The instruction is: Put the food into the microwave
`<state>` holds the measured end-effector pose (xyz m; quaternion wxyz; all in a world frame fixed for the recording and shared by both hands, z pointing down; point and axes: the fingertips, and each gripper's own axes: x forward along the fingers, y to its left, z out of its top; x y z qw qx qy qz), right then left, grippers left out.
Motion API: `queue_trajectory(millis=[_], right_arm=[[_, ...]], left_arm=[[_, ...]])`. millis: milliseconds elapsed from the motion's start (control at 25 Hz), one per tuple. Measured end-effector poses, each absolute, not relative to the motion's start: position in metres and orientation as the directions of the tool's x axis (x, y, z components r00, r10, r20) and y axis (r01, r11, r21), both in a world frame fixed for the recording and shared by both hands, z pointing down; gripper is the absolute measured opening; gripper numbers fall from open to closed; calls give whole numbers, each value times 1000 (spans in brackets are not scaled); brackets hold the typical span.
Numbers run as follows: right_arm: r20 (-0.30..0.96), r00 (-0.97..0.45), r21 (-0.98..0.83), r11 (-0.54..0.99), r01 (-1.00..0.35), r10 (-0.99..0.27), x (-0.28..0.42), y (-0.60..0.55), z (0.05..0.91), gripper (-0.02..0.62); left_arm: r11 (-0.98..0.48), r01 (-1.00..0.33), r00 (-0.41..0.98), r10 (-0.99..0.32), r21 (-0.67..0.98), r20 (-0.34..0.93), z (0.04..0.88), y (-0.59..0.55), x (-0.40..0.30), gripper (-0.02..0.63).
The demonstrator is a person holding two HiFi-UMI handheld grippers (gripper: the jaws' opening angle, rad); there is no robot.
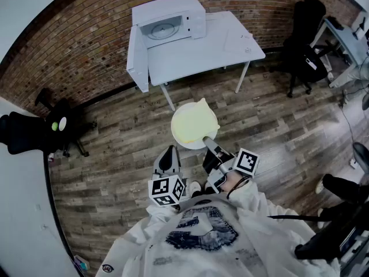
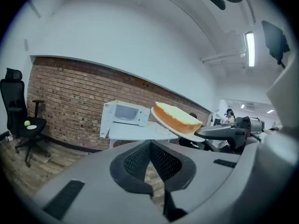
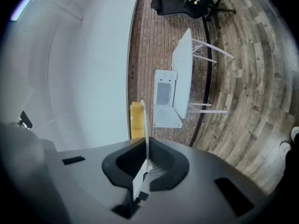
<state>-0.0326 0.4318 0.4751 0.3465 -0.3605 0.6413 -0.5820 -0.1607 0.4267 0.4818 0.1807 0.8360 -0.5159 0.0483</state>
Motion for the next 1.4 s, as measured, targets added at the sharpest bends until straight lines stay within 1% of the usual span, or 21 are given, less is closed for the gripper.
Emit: queue_trajectory(millis=[640,1400], right_arm=[[-21,-470,-998,48,-44,-883,-7,437,478,23],[-45,-483,-998,65,-24,-874,29,438,481,23]], left_arm=[[-420,-879,472,-835,226,284,485,433,-132,8],[-416,-889,456,-845,193,279,489,435,-94,8]])
